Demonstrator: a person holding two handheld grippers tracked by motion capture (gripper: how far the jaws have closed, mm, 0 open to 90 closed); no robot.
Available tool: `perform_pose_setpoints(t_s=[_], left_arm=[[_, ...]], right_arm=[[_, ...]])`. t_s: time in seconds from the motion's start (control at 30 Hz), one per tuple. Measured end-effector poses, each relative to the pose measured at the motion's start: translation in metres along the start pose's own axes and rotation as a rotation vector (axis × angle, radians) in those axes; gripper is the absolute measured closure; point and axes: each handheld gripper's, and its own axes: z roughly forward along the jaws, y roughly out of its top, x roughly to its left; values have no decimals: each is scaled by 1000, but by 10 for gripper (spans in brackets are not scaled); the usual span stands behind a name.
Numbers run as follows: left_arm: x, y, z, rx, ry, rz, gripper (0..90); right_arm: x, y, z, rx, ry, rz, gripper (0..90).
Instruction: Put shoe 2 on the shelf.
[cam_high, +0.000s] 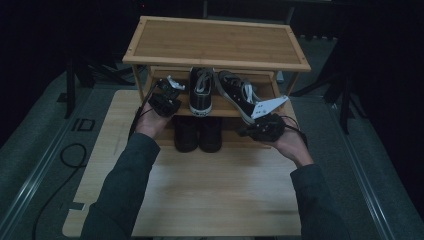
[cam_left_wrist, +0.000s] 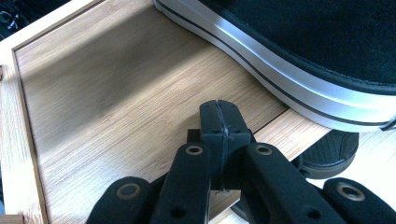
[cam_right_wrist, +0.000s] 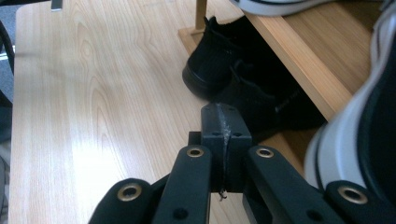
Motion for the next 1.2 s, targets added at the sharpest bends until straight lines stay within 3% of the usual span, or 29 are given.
perform_pose_setpoints(t_s=[0.5, 0.73, 0.87, 1.13, 1.2], left_arm=[[1, 0, 0, -1, -4, 0, 900], [1, 0, 0, -2, -7, -1, 900], [1, 0, 0, 0, -9, -3, 900], [3, 0, 0, 5, -20, -1, 900], [2, 0, 0, 6, -19, -1, 900]], right_arm=[[-14, -33, -32, -27, -44, 57, 900], [-24, -44, -51, -47, -95, 91, 900], [-29, -47, -48, -48, -121, 111, 900], [-28, -43, -44, -75, -97, 109, 900], [-25, -38, -41, -105, -102, 101, 900]])
